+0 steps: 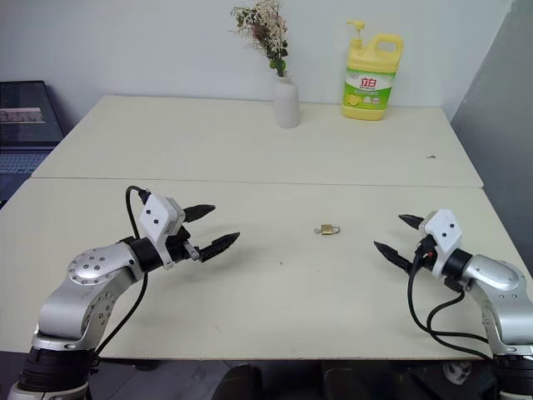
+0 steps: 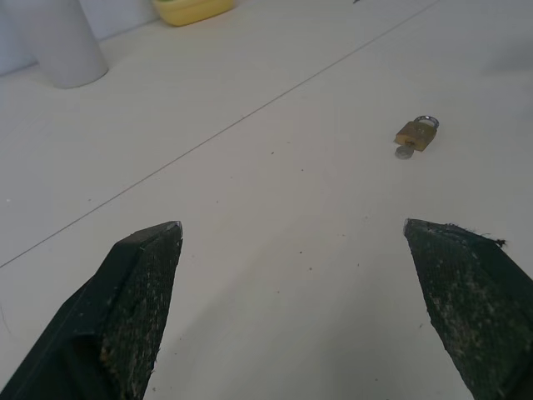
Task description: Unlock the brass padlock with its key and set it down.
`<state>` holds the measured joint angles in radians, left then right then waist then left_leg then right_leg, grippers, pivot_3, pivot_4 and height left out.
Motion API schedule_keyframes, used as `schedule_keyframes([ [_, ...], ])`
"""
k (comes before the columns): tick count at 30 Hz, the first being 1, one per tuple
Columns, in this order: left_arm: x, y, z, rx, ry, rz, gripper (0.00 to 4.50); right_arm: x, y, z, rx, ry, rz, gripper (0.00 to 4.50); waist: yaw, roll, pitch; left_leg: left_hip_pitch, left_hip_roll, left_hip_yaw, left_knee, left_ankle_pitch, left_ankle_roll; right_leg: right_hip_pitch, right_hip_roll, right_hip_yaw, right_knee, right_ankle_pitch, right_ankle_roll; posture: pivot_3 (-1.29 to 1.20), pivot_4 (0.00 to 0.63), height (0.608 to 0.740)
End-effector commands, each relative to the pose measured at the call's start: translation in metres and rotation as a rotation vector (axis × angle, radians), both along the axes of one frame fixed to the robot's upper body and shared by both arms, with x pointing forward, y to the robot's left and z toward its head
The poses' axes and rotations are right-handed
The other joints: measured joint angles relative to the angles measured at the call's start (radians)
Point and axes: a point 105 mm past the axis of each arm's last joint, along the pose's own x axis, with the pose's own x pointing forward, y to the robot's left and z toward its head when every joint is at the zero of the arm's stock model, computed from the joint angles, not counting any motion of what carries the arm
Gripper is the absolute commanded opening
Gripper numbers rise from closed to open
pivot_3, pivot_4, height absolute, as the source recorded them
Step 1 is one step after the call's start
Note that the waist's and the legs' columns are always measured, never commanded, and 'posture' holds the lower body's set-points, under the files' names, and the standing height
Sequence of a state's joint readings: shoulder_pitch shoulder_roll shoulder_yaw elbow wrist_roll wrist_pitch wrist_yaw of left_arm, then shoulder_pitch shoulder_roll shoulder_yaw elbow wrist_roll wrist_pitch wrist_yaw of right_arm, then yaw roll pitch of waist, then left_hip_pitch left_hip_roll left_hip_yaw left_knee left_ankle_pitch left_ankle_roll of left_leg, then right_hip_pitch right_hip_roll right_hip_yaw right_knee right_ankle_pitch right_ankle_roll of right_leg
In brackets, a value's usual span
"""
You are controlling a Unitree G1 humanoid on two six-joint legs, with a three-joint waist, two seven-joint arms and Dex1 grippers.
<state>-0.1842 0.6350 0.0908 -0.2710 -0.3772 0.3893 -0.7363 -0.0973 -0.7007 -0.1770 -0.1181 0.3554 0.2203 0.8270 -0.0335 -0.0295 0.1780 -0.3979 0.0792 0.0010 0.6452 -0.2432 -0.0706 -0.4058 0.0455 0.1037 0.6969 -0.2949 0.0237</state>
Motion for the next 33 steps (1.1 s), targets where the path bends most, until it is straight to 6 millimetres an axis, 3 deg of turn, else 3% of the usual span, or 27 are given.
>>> schedule_keyframes([
  [1, -0.008, -0.010, 0.008, -0.007, -0.056, -0.051, 4.48, -0.002, 0.002, 0.014, -0.009, -0.054, 0.011, 4.50, 0.000, 0.000, 0.000, 0.000, 0.000, 0.000, 0.000, 0.000, 0.000, 0.000, 0.000, 0.000, 0.000, 0.000, 0.000, 0.00, 0.150, 0.740],
  [7, -0.005, -0.010, 0.003, 0.029, -0.045, -0.034, 4.48, -0.001, 0.002, 0.013, 0.000, -0.046, -0.006, 4.50, 0.000, 0.000, 0.000, 0.000, 0.000, 0.000, 0.000, 0.000, 0.000, 0.000, 0.000, 0.000, 0.000, 0.000, 0.000, 0.00, 0.150, 0.740],
  [19, -0.028, -0.022, 0.005, 0.017, -0.004, -0.277, 4.48, -0.003, 0.005, 0.012, -0.020, -0.023, -0.001, 4.50, 0.000, 0.000, 0.000, 0.000, 0.000, 0.000, 0.000, 0.000, 0.000, 0.000, 0.000, 0.000, 0.000, 0.000, 0.000, 0.00, 0.150, 0.740],
  [25, -0.027, -0.036, 0.020, 0.058, -0.038, -0.382, 4.48, -0.007, 0.029, 0.009, -0.079, 0.119, 0.148, 4.50, -0.001, 0.000, 0.000, 0.000, 0.000, 0.000, 0.000, 0.000, 0.000, 0.000, 0.000, 0.000, 0.000, 0.000, 0.000, 0.00, 0.150, 0.740],
  [33, -0.031, -0.044, 0.034, 0.099, -0.082, -0.424, 4.48, 0.021, 0.059, 0.014, -0.134, 0.163, 0.339, 4.50, -0.015, 0.000, 0.001, 0.000, 0.000, -0.001, 0.000, 0.000, 0.000, 0.000, 0.001, 0.000, 0.000, 0.000, -0.001, 0.00, 0.150, 0.740],
])
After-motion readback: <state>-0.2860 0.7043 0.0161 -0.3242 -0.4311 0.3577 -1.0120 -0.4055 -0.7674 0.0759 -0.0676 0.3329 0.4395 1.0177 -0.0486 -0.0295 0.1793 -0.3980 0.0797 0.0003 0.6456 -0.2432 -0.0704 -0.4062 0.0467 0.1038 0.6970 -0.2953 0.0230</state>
